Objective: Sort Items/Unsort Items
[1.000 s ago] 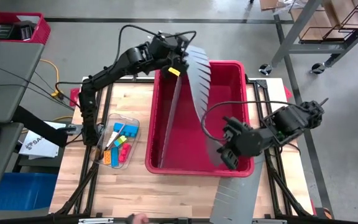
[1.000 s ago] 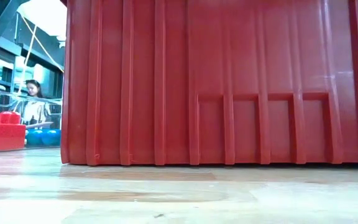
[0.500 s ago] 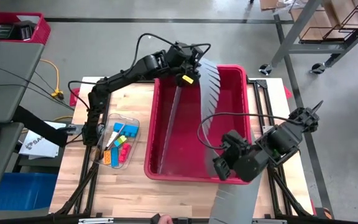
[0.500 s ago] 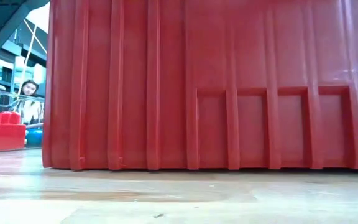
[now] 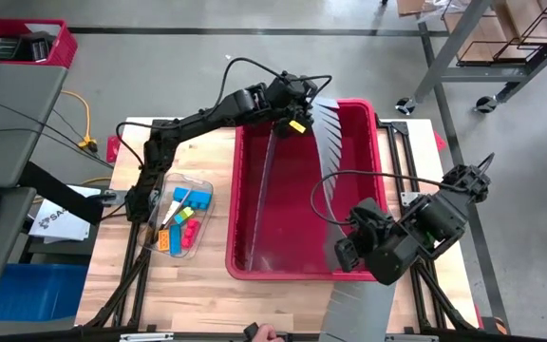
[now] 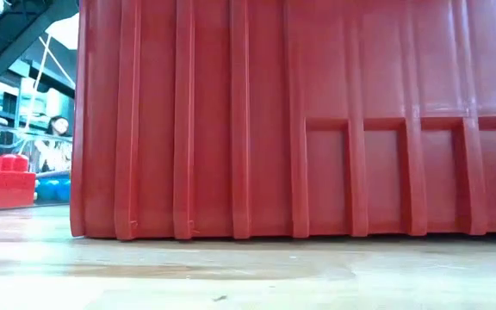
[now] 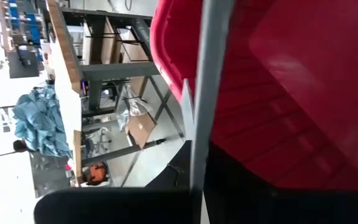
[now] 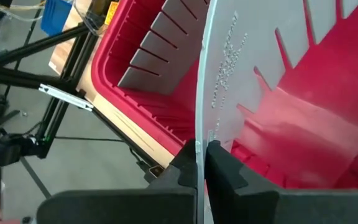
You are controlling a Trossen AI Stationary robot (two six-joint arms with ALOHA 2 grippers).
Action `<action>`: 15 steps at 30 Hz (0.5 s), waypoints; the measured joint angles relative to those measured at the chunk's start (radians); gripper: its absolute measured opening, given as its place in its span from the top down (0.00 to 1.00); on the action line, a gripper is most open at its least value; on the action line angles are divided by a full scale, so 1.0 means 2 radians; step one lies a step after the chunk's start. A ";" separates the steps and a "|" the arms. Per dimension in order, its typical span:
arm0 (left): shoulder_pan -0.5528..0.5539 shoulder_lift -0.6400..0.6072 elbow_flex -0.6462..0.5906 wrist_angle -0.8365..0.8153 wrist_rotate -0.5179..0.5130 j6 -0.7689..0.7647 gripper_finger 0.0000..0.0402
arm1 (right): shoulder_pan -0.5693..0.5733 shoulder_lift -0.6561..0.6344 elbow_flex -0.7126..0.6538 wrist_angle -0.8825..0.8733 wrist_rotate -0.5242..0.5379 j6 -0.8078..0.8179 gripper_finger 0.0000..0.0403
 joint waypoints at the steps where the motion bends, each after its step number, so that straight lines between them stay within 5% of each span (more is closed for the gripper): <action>1: 0.000 0.002 0.000 0.000 0.000 -0.001 1.00 | 0.000 0.000 0.000 0.000 0.002 0.003 1.00; 15: -0.003 -0.004 0.047 -0.059 0.019 -0.029 1.00 | 0.001 0.003 0.000 0.009 0.015 -0.028 1.00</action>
